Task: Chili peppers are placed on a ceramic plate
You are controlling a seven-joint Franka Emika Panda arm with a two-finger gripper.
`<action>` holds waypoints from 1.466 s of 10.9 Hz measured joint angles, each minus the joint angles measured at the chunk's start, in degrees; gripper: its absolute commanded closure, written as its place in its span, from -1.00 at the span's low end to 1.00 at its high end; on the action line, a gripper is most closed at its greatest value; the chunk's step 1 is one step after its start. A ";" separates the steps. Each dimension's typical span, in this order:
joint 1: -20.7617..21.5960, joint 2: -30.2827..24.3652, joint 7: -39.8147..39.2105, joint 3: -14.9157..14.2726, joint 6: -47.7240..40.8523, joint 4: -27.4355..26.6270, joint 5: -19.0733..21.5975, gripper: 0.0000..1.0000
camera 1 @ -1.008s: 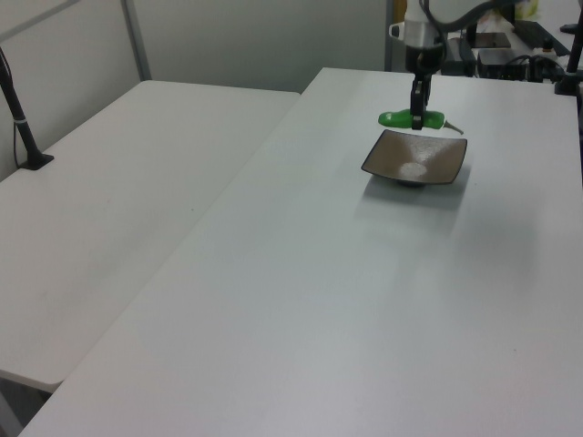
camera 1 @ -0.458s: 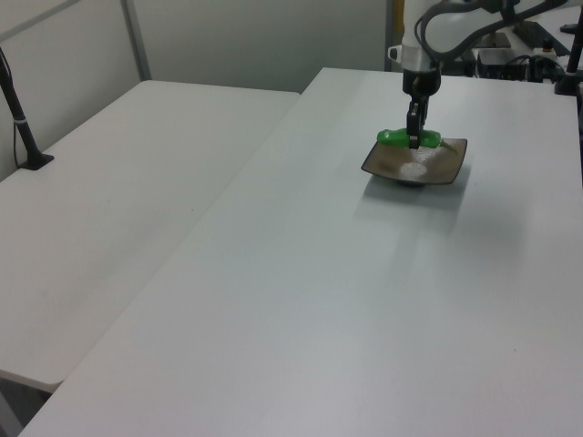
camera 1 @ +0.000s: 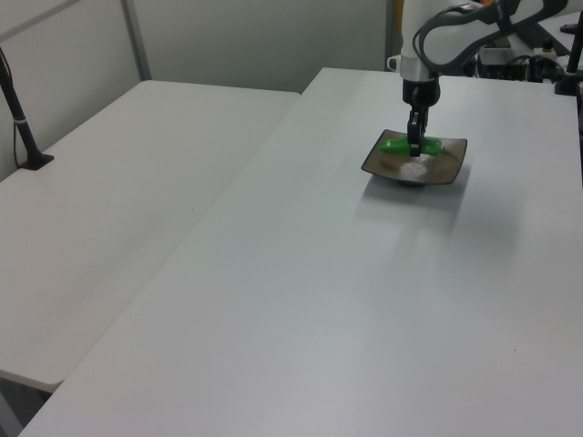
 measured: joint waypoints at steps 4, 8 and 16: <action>0.00 0.60 0.01 0.00 3.17 -1.86 -0.13 -1.00; -0.05 0.56 0.10 -0.01 3.17 -1.72 -0.14 -1.00; 5.64 -12.31 11.49 0.25 -14.22 6.51 -0.15 -1.00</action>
